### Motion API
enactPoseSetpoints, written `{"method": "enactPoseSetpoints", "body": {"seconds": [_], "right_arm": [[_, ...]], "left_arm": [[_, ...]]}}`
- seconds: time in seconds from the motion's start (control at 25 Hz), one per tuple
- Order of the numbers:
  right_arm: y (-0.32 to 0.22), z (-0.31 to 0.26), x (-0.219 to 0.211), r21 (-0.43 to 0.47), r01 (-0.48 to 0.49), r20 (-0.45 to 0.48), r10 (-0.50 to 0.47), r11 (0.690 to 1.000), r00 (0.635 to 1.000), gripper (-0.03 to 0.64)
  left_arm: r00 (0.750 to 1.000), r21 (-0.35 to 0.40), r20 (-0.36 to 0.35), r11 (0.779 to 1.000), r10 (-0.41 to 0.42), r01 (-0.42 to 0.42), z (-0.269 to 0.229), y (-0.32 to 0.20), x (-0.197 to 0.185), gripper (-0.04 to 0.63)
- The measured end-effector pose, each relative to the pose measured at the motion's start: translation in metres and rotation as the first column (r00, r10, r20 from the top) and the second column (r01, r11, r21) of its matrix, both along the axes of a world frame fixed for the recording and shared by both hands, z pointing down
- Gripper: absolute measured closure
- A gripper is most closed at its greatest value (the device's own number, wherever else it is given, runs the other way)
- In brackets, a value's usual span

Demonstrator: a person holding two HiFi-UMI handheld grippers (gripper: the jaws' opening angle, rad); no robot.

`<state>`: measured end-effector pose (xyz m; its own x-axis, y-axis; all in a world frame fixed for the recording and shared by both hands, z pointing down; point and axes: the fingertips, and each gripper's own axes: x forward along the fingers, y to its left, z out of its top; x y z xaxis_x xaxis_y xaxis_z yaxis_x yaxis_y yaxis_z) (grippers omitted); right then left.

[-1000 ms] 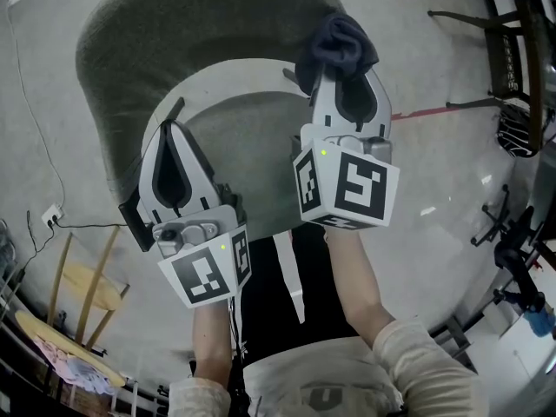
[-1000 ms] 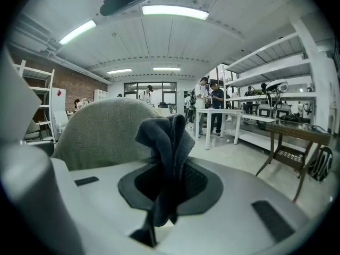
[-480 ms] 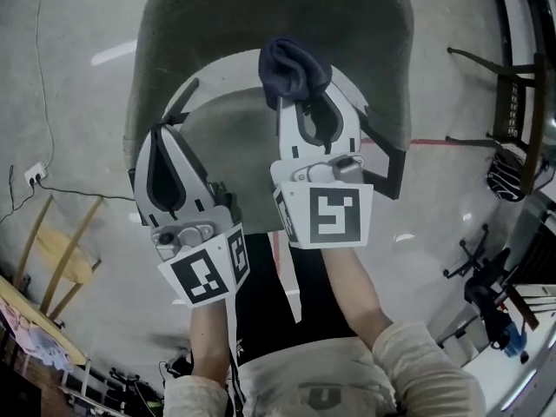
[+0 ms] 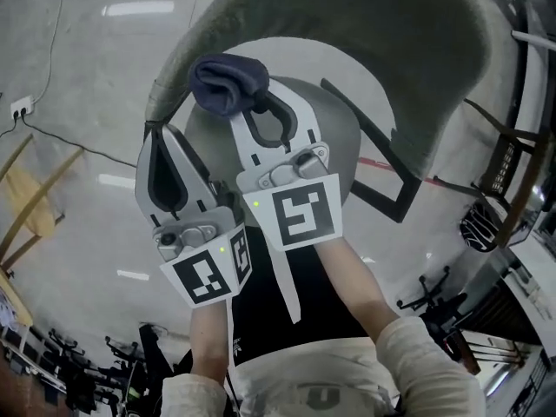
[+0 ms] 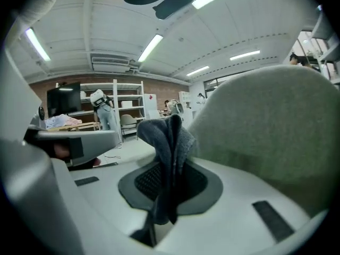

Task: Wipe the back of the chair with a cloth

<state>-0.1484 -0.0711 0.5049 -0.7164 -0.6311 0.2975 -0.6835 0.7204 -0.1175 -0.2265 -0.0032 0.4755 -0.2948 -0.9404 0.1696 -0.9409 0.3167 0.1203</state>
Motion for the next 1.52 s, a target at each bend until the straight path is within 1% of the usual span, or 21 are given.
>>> {"method": "enactPoseSetpoints", "body": {"seconds": [0.2, 0.4, 0.56, 0.84, 0.96, 1.16, 1.36, 1.52], "right_arm": [[0.017, 0.010, -0.030, -0.005, 0.128, 0.005, -0.128, 0.992, 0.992, 0.558], [0.030, 0.016, -0.053, -0.015, 0.213, 0.004, -0.213, 0.977, 0.977, 0.558], [0.030, 0.019, -0.061, -0.019, 0.237, 0.001, -0.237, 0.971, 0.972, 0.558], [0.017, 0.019, -0.064, -0.007, 0.233, -0.016, -0.233, 0.973, 0.972, 0.558], [0.008, 0.020, -0.060, -0.007, 0.208, -0.028, -0.209, 0.978, 0.978, 0.558], [-0.016, 0.020, -0.047, 0.001, 0.121, -0.055, -0.121, 0.993, 0.991, 0.558], [-0.045, 0.023, -0.023, -0.025, 0.009, -0.051, -0.011, 1.000, 0.999, 0.558], [-0.068, 0.026, 0.000, -0.020, -0.089, -0.071, 0.087, 0.996, 0.994, 0.558]], "left_arm": [[0.997, -0.008, -0.009, 0.997, -0.080, 0.080, 0.009, 0.018, -0.010, 0.580], [0.992, -0.009, -0.007, 0.992, -0.129, 0.129, 0.009, 0.031, -0.024, 0.580], [0.989, -0.006, -0.001, 0.989, -0.146, 0.146, 0.007, 0.033, -0.030, 0.580], [0.990, -0.006, 0.001, 0.990, -0.141, 0.141, 0.005, 0.027, -0.030, 0.580], [0.992, -0.008, 0.003, 0.992, -0.129, 0.129, 0.005, 0.023, -0.027, 0.580], [0.995, -0.014, 0.007, 0.995, -0.102, 0.103, 0.005, 0.013, -0.021, 0.580], [0.997, -0.025, 0.004, 0.997, -0.074, 0.074, 0.009, 0.001, -0.010, 0.580], [0.999, -0.027, 0.003, 0.999, -0.044, 0.044, 0.012, -0.012, -0.002, 0.580]]}}
